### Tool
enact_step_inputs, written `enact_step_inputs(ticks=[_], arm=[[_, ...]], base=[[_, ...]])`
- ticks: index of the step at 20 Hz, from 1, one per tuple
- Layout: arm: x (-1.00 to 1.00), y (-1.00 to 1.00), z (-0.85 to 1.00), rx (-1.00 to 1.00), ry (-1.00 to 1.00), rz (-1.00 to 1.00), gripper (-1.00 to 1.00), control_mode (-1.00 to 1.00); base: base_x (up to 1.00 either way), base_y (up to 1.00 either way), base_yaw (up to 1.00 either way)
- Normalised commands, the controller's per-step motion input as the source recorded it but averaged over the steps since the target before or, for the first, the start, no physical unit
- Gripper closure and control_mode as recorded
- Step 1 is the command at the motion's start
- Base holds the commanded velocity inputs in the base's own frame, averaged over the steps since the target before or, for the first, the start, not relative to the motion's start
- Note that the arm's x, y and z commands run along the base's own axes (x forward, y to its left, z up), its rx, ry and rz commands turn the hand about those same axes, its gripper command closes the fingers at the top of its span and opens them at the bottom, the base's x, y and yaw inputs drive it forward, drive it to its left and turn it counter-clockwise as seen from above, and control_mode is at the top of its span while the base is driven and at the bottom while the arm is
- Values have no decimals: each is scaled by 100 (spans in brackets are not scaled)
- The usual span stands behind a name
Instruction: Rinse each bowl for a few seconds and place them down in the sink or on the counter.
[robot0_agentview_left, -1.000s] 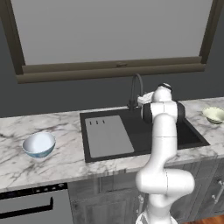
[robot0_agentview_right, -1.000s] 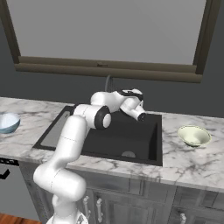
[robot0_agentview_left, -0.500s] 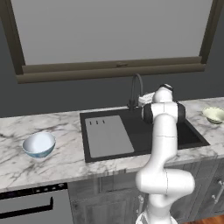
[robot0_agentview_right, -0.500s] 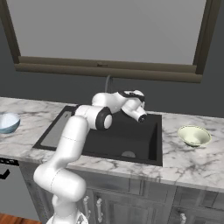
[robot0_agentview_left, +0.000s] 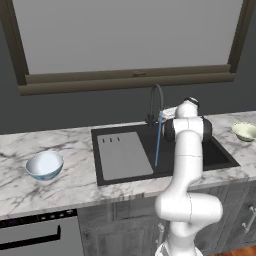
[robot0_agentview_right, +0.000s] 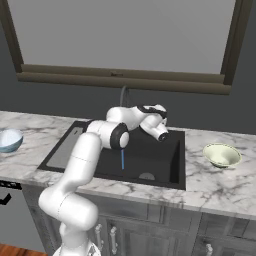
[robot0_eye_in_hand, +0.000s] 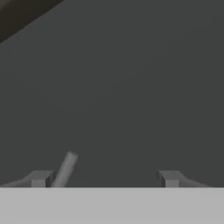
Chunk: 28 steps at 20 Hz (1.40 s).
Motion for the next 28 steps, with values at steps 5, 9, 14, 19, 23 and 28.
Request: enact_step_inputs(ticks=[5,9,14,19,23,28], arm=[[-3,-34,4,4,0,-3,-100,-100],[-14,-24,70,1,2,-4,-100,-100],[-32,-31,86,2,7,-9,-100,-100],[-57,-35,61,7,11,-11,-100,-100],[-91,-22,26,8,8,-9,-100,-100],[-100,-16,25,4,4,-4,-100,-100]], base=[[0,0,0],[0,0,0],[0,0,0],[0,0,0],[0,0,0],[0,0,0]])
